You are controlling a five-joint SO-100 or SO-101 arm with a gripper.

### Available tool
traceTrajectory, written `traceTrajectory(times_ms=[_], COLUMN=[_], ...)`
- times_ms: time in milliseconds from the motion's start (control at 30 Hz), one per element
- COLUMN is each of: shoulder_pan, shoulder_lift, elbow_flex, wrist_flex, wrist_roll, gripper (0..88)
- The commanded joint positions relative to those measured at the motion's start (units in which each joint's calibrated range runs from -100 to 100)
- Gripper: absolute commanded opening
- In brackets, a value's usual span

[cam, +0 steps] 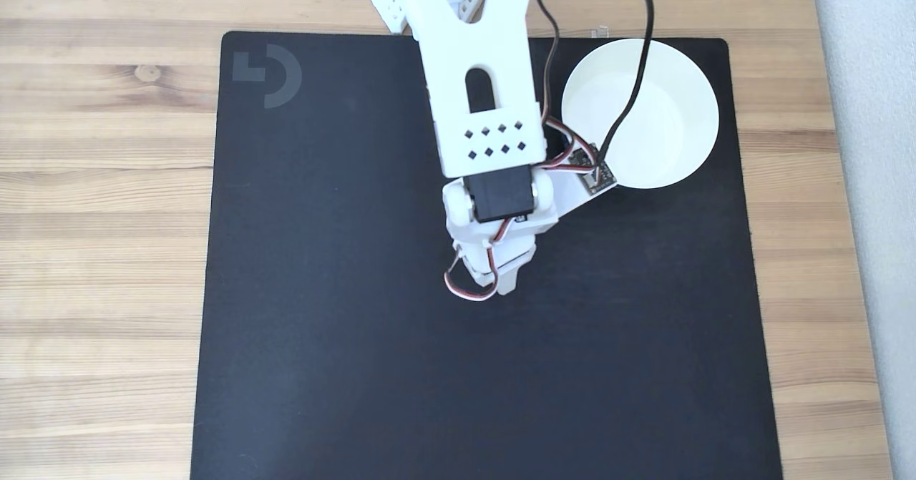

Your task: Pick up the toy and place it on the plate

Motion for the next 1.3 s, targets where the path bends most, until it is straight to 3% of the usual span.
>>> traceTrajectory(times_ms=[0, 500, 733, 1100, 1267], shoulder_pan=[-0.13, -2.98, -3.48, -4.48, -5.65], shoulder_lift=[0.32, 0.32, -0.01, -0.68, -0.68], elbow_flex=[-1.28, -1.19, -1.28, -2.9, -10.47], wrist_flex=[-2.12, -2.12, -4.33, -4.33, -2.89], wrist_roll=[-0.15, -0.26, -2.34, -2.45, -4.8], gripper=[27.6, 26.6, 2.1, 2.4, 2.4])
